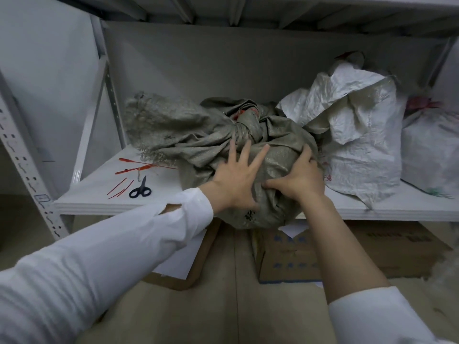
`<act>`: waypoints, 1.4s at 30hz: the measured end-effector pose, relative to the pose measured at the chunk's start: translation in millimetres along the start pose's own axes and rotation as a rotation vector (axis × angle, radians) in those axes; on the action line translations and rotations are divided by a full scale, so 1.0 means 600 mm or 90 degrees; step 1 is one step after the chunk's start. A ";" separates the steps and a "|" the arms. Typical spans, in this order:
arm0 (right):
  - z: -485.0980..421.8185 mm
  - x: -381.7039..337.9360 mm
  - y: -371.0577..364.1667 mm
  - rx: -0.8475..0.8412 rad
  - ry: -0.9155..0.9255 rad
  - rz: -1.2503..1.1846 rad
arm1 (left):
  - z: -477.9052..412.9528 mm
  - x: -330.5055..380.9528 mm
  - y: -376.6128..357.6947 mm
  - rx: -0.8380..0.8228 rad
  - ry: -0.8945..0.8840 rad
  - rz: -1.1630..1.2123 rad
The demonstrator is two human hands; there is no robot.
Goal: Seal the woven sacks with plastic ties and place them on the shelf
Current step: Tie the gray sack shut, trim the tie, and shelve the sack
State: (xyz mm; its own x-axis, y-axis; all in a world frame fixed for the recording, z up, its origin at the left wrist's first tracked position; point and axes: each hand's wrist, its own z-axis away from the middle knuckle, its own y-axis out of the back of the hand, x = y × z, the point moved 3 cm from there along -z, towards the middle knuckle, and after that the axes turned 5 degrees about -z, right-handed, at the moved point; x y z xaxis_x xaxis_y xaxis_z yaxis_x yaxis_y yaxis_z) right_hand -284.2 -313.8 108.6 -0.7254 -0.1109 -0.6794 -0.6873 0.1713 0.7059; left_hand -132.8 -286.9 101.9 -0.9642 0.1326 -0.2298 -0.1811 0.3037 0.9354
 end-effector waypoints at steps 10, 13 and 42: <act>-0.044 -0.016 -0.014 0.082 0.209 -0.053 | -0.047 0.043 -0.009 -0.018 0.125 0.029; -0.063 -0.017 -0.011 0.089 0.220 -0.057 | -0.069 0.042 -0.014 -0.021 0.131 0.035; -0.025 0.050 -0.029 -0.083 -0.260 -0.598 | -0.086 -0.004 0.009 0.090 0.146 0.205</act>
State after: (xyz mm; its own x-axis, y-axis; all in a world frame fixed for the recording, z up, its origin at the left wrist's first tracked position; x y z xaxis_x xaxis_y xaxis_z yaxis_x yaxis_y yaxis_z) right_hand -294.7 -334.6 78.9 0.1574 0.1992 -0.9672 -0.9865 0.0770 -0.1446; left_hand -141.3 -334.0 121.4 -0.9883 0.0332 0.1486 0.1491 0.4090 0.9003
